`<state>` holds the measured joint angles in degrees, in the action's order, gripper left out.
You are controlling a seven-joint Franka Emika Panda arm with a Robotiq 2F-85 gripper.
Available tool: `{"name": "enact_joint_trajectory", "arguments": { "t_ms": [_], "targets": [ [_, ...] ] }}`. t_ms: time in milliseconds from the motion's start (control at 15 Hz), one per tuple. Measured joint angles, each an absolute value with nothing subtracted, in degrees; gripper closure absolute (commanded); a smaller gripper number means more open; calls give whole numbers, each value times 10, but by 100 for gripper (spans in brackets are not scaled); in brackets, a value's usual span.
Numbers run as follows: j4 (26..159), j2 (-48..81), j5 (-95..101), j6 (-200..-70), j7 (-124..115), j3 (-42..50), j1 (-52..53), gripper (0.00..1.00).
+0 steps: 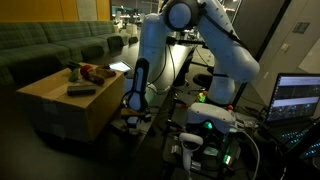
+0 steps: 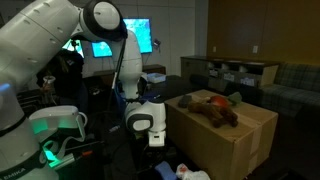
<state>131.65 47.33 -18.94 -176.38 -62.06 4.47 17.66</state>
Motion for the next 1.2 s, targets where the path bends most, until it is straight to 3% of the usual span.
{"name": "enact_joint_trajectory", "arguments": {
  "t_ms": [1200],
  "targets": [
    [1291,539,-215,-1846,-640,70,185,0]
  ]
}}
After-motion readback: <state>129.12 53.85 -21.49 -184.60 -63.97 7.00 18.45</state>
